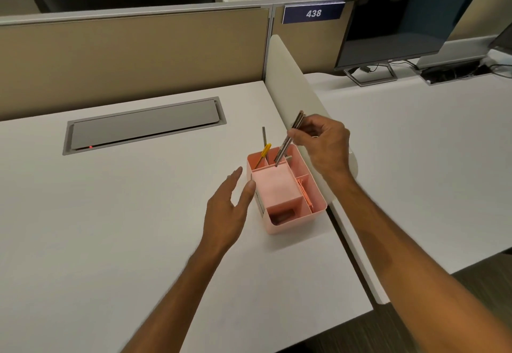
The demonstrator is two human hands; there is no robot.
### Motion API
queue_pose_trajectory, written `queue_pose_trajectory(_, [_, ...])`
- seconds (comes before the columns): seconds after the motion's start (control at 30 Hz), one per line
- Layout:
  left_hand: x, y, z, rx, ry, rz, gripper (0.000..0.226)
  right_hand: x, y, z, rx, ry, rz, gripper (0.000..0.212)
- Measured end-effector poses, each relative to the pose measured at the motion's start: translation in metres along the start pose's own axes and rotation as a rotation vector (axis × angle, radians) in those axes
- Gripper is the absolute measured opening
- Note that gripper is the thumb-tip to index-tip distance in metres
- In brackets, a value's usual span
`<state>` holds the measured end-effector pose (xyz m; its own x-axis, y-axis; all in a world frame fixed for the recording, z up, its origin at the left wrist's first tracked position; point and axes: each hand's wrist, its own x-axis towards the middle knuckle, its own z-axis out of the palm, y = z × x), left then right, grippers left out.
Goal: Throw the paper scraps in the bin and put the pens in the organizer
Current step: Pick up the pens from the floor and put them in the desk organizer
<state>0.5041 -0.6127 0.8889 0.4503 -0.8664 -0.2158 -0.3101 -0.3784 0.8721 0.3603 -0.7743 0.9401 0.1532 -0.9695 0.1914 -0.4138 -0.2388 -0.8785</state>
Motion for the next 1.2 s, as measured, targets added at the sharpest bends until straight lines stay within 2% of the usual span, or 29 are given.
queue_pose_trajectory(0.2, [0.002, -0.022, 0.010, 0.181, -0.066, 0.004, 0.083, 0.026, 0.021, 0.019, -0.090, -0.013, -0.014, 0.019])
queue_pose_trajectory(0.47, [0.008, -0.042, 0.019, 0.216, -0.072, -0.044, 0.082, 0.043, 0.048, 0.047, -0.219, -0.154, 0.083, 0.018])
queue_pose_trajectory(0.67, [0.011, -0.051, 0.019, 0.227, -0.068, -0.046, 0.082, 0.050, 0.063, 0.059, -0.297, -0.190, 0.134, 0.022])
queue_pose_trajectory(0.83, [0.016, -0.058, 0.019, 0.339, -0.040, -0.021, 0.082, 0.054, 0.065, 0.065, -0.336, -0.207, 0.119, 0.021])
queue_pose_trajectory(0.97, [0.016, -0.061, 0.018, 0.372, -0.022, 0.017, 0.080, 0.054, 0.063, 0.065, -0.352, -0.221, 0.128, 0.034])
queue_pose_trajectory(1.07, [0.015, -0.061, 0.015, 0.373, -0.030, 0.014, 0.081, 0.053, 0.060, 0.063, -0.351, -0.234, 0.128, 0.035])
queue_pose_trajectory(1.2, [0.011, -0.061, 0.011, 0.386, -0.025, 0.036, 0.081, 0.046, 0.055, 0.057, -0.332, -0.170, 0.124, 0.032])
